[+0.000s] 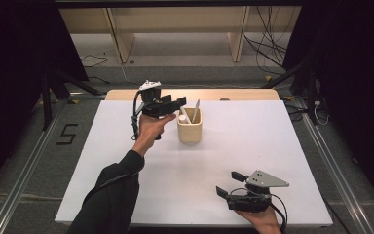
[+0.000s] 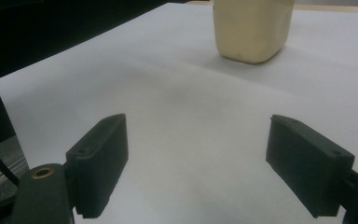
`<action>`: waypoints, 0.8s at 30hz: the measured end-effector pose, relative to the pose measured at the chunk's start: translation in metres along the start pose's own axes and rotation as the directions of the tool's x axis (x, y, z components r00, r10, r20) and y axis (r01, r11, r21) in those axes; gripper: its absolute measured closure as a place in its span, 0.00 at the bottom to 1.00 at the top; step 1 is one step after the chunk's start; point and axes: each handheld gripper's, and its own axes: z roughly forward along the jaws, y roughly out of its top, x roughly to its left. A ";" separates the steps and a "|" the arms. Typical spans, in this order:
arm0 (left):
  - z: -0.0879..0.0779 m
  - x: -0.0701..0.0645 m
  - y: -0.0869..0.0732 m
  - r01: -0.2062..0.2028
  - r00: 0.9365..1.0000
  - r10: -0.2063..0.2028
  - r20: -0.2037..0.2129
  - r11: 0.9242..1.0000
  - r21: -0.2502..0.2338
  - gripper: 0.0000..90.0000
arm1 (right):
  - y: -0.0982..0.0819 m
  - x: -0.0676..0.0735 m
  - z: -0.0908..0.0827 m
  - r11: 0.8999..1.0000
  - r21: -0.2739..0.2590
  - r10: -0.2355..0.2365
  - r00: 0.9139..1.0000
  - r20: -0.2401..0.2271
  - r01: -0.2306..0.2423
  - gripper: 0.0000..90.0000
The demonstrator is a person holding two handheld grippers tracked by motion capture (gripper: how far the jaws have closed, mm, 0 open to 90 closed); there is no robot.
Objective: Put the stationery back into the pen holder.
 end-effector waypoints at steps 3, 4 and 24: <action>-0.008 0.001 -0.001 0.007 1.000 -0.007 0.008 1.000 0.004 0.32 | 0.000 0.000 0.000 1.000 0.000 0.002 1.000 0.001 -0.002 0.24; -0.011 0.002 -0.002 -0.001 1.000 0.001 0.007 1.000 0.008 0.32 | 0.000 0.000 0.000 1.000 0.000 0.002 1.000 0.000 -0.002 0.24; -0.048 0.003 -0.046 -0.047 0.997 0.045 0.056 0.998 0.035 0.27 | 0.000 -0.001 -0.001 1.000 -0.002 0.008 1.000 0.004 -0.008 0.24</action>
